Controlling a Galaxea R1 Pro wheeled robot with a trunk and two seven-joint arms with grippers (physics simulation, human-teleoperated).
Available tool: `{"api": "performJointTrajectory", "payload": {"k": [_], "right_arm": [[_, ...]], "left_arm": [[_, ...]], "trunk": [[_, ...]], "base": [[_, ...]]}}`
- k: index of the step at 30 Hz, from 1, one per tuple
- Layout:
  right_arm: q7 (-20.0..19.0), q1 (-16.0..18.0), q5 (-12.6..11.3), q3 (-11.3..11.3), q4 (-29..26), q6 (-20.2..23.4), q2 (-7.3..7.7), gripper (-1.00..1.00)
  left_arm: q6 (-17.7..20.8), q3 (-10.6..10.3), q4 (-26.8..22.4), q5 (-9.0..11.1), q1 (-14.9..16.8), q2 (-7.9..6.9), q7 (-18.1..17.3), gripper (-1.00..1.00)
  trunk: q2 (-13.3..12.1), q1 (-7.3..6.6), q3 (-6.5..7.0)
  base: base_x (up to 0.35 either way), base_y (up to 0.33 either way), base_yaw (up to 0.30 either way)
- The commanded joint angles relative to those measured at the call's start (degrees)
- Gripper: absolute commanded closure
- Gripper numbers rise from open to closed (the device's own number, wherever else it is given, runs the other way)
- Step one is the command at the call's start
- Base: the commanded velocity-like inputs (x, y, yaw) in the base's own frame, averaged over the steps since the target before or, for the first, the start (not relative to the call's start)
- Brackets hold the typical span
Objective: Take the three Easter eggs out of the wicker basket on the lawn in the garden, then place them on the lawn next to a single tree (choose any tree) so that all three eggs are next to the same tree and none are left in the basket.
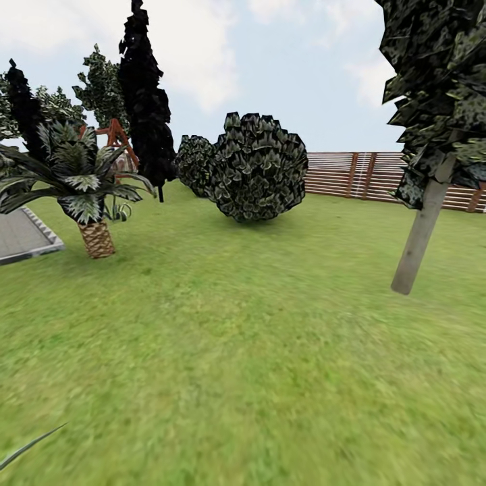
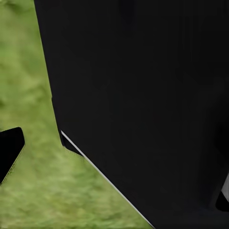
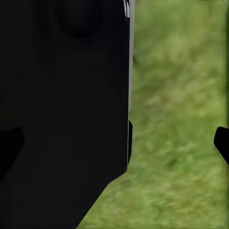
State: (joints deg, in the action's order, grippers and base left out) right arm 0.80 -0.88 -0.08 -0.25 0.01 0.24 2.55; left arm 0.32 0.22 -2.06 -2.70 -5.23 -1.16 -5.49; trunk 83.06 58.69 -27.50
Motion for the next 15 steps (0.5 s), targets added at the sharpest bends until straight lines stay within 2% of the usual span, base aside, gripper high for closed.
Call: {"api": "performJointTrajectory", "payload": {"k": [1, 15], "right_arm": [[0.1, 0.0, 0.0, 0.0, 0.0, 0.0, 0.00, -1.00], [0.1, 0.0, 0.0, 0.0, 0.0, 0.0, 0.00, -1.00]], "left_arm": [[0.0, 0.0, -0.1, -0.3, 0.0, -0.02, -0.2, -1.00], [0.0, 0.0, -0.1, -0.3, 0.0, 0.00, -0.2, -1.00]], "trunk": [[0.0, 0.04, -0.03], [0.0, 0.04, -0.03]], "base": [[0.335, 0.000, 0.000], [0.335, 0.000, 0.000]]}}
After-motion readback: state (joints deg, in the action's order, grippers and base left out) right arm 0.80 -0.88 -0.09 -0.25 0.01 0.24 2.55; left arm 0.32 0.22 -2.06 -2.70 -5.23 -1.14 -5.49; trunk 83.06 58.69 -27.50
